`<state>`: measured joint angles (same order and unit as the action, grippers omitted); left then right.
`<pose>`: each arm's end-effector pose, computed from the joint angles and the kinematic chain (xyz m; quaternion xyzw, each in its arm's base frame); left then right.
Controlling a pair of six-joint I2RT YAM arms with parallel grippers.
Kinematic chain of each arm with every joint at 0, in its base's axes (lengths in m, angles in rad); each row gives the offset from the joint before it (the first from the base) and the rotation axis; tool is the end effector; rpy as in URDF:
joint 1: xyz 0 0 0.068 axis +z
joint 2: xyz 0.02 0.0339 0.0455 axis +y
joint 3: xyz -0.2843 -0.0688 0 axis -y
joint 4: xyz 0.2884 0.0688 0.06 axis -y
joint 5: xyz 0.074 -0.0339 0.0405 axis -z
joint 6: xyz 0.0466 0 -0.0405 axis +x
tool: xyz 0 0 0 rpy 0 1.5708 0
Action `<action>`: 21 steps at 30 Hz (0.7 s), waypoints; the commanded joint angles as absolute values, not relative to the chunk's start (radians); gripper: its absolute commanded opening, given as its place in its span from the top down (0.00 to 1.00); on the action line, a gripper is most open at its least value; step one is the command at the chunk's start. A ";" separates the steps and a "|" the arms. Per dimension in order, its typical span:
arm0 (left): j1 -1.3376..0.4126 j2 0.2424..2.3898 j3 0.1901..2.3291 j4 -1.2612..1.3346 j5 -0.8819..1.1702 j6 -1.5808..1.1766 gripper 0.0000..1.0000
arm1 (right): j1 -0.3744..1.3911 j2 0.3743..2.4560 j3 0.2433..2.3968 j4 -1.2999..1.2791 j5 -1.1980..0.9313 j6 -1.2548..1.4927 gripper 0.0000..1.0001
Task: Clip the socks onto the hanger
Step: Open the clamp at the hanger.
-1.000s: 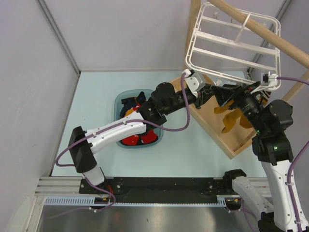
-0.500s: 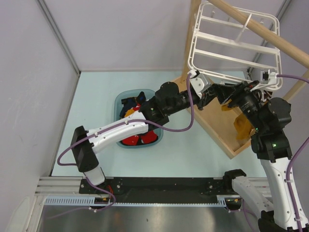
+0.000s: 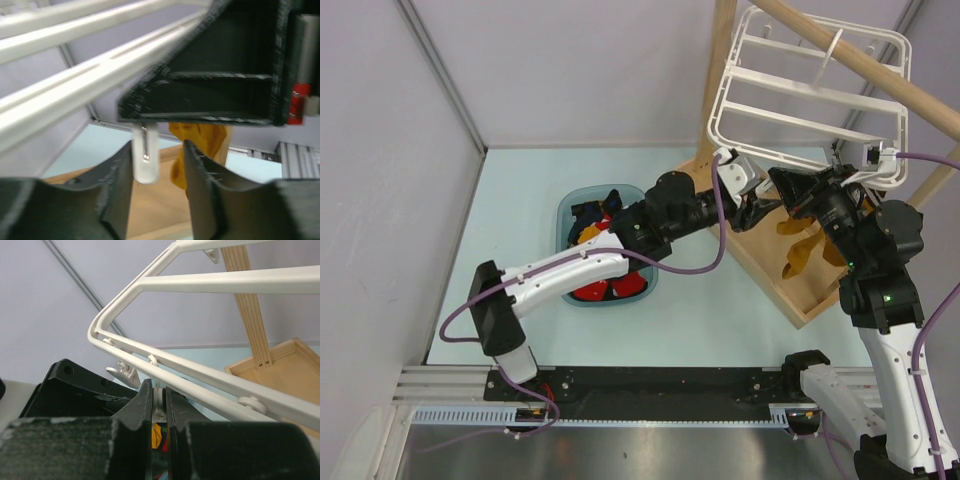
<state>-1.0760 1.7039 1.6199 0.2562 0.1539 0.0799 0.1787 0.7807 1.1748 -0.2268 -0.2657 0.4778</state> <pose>0.2161 -0.4156 0.4514 0.3999 0.5054 -0.4080 0.6467 0.1736 0.0438 0.4995 -0.0047 0.6478 0.3250 0.6890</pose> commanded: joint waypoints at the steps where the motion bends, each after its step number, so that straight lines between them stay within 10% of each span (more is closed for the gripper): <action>1: -1.114 1.669 1.597 0.256 0.183 0.068 0.46 | 0.178 0.775 1.200 -0.195 -0.253 0.479 0.94; 6: -1.114 1.579 1.472 0.311 0.105 0.048 0.21 | 0.179 0.775 1.200 -0.201 -0.253 0.468 0.94; 21: -1.036 1.190 1.014 -0.099 -0.464 -0.243 0.16 | 0.176 0.778 1.198 -0.244 -0.241 0.423 0.92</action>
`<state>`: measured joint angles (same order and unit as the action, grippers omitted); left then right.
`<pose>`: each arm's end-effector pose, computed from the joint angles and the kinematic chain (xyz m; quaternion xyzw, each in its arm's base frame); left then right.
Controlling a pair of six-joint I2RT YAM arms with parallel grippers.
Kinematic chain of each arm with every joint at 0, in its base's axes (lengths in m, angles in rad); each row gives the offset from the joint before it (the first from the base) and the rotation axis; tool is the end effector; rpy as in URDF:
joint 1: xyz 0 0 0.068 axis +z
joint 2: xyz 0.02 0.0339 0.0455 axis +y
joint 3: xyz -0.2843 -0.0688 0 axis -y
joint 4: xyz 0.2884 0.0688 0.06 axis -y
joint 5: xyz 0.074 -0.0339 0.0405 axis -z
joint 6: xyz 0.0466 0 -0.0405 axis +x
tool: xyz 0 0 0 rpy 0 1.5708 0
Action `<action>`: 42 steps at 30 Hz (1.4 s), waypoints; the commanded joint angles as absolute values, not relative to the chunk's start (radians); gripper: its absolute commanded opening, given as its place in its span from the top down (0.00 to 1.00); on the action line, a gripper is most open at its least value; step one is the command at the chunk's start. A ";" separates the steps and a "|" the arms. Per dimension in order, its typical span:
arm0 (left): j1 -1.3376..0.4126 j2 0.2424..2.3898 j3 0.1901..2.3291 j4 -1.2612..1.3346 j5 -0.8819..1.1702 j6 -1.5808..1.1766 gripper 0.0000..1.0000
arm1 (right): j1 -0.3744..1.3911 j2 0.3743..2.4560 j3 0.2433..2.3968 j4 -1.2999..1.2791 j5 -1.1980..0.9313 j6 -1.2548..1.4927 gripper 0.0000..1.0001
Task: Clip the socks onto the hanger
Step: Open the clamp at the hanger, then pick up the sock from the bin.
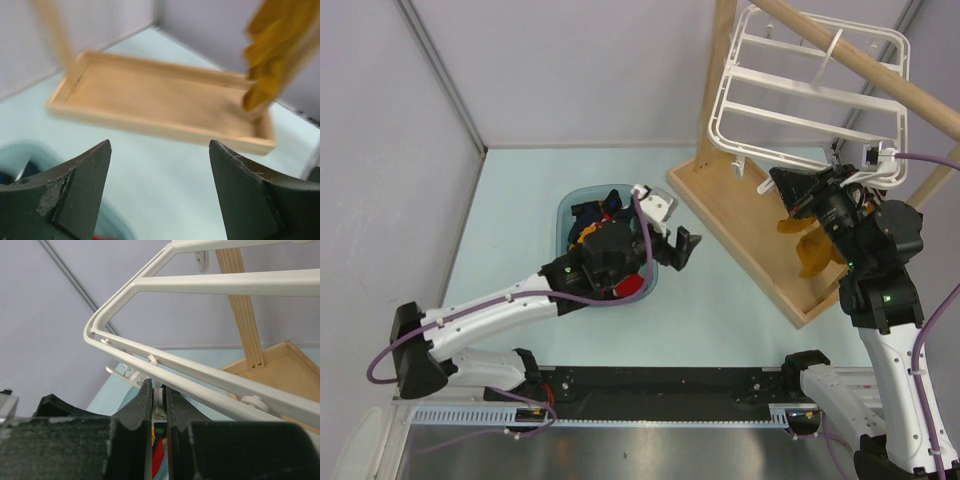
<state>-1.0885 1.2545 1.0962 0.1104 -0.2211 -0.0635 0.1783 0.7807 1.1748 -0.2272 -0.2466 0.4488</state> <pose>0.1691 -0.3010 0.3918 0.2864 0.6643 -0.3065 0.6186 0.1740 0.0429 0.4995 -0.0066 0.6476 0.3093 0.6963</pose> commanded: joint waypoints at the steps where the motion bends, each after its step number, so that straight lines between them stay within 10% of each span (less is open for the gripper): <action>1: -1.019 1.181 1.002 -0.133 -0.492 -0.277 0.17 | 0.176 0.776 1.198 -0.248 -0.239 0.419 0.92; 13: -0.644 1.264 0.940 -0.449 -0.595 -0.689 0.25 | 0.173 0.778 1.198 -0.267 -0.230 0.403 0.92; 23: -0.534 1.501 1.084 -0.575 -0.549 -0.943 0.56 | 0.173 0.776 1.198 -0.276 -0.224 0.394 0.93; 42: -0.477 1.720 1.163 -0.499 -0.423 -1.026 0.64 | 0.172 0.787 1.198 -0.287 -0.227 0.379 0.93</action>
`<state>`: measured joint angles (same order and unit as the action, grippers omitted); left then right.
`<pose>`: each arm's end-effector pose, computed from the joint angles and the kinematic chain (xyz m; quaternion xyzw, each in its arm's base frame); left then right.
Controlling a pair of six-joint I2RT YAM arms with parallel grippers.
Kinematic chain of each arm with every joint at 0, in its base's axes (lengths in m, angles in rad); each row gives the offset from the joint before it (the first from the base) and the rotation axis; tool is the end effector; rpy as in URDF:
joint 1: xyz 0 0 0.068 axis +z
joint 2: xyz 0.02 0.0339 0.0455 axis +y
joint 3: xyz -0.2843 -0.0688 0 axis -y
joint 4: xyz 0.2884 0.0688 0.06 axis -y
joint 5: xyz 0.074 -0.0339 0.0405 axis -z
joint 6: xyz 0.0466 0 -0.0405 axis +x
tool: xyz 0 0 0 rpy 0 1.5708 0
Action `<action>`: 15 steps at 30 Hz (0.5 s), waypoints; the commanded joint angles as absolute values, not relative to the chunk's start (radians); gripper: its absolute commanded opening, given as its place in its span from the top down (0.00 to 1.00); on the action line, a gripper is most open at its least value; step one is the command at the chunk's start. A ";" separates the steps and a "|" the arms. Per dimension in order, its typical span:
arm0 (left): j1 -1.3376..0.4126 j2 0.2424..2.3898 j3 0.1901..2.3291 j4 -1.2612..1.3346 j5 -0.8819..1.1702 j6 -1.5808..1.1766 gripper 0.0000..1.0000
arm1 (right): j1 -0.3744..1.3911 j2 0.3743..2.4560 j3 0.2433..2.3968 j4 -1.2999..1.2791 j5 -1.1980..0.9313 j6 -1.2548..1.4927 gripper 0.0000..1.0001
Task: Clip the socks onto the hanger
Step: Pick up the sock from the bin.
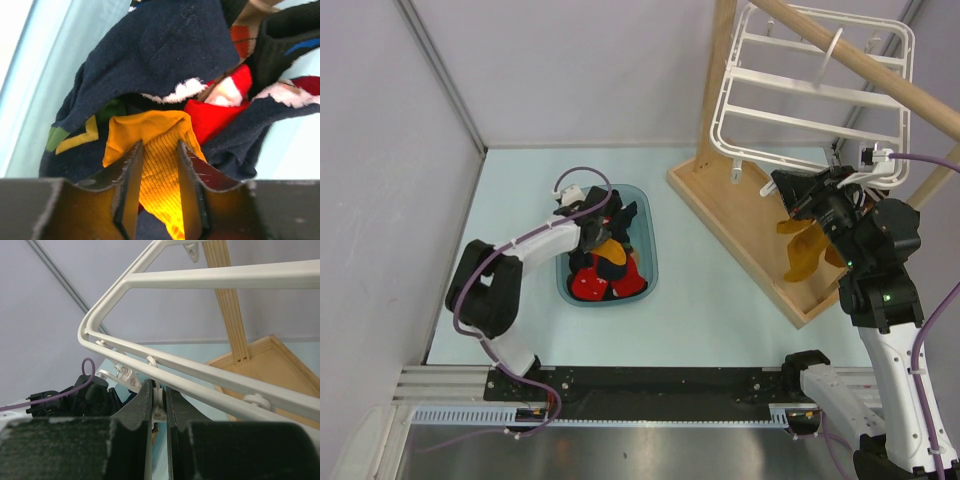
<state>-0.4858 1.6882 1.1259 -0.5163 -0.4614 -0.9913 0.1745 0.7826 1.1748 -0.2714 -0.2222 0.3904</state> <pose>0.3492 -0.1609 0.1909 -0.2900 0.9002 0.0043 0.3247 0.1760 0.0415 0.4940 -0.0115 0.6642 0.2779 0.6939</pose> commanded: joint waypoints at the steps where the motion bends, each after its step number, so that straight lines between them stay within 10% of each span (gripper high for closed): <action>1: -0.477 1.721 1.163 -0.500 -0.425 -1.025 0.67 | 0.172 0.787 1.198 -0.287 -0.226 0.379 0.93; 6: -0.477 1.665 1.157 -0.506 -0.433 -0.985 0.99 | 0.172 0.787 1.198 -0.288 -0.224 0.377 0.93; 15: -0.477 1.447 1.149 -0.509 -0.500 -0.853 1.00 | 0.170 0.782 1.198 -0.285 -0.225 0.379 0.93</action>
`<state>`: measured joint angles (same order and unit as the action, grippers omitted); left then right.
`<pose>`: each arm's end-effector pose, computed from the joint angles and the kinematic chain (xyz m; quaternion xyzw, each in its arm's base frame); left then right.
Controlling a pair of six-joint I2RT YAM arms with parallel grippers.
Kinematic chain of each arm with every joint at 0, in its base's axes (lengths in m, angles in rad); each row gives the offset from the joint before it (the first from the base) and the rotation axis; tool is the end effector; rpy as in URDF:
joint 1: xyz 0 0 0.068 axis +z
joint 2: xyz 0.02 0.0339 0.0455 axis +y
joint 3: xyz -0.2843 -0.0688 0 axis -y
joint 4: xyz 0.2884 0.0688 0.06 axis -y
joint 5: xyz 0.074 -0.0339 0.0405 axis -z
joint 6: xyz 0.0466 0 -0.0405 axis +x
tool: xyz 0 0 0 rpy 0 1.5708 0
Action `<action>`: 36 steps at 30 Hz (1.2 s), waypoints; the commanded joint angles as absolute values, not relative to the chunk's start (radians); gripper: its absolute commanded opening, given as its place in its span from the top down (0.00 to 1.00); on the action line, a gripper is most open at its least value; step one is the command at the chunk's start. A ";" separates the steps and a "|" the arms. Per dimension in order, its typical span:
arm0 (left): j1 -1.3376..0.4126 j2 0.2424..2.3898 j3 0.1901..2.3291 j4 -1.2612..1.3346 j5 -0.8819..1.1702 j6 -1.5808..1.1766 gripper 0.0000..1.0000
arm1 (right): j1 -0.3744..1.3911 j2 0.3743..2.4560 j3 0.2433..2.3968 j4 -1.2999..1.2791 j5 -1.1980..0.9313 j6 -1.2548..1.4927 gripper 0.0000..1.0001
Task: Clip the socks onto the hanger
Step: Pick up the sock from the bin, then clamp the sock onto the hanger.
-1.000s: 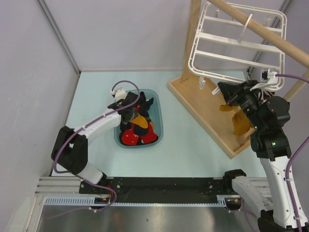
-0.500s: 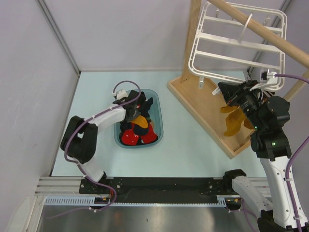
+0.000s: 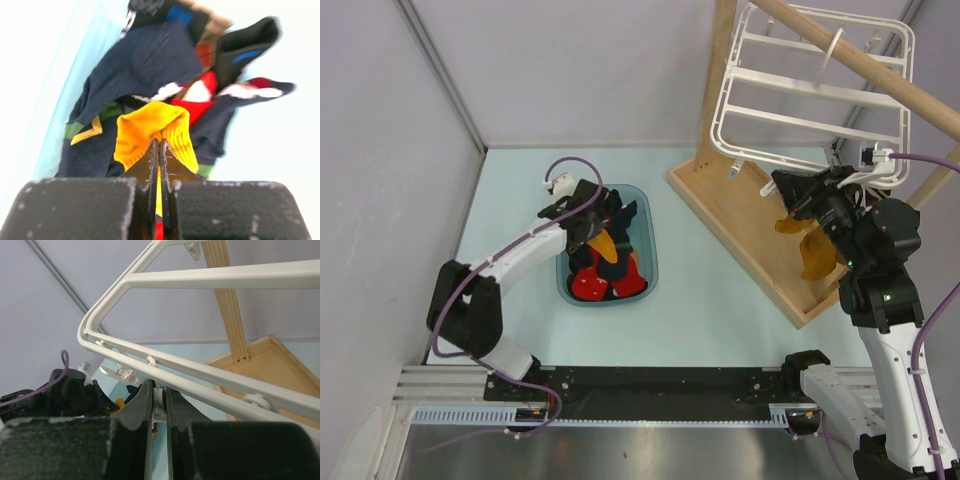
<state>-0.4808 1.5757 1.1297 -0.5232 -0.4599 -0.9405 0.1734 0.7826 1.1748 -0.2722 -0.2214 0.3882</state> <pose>0.3403 -0.1542 0.2321 -0.2776 0.8901 -0.0232 0.3607 0.1761 0.0412 0.4939 -0.0115 0.6644 0.2765 0.6942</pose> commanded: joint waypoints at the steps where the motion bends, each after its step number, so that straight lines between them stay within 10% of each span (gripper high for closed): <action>1: -0.479 1.427 1.144 -0.485 -0.497 -0.826 1.00 | 0.170 0.781 1.198 -0.287 -0.225 0.379 0.93; 21: -0.691 1.051 0.914 0.092 0.024 0.047 1.00 | 0.169 0.785 1.198 -0.258 -0.247 0.393 0.94; 36: -0.942 1.313 1.159 0.222 0.348 0.313 1.00 | 0.167 0.781 1.198 -0.253 -0.264 0.393 0.94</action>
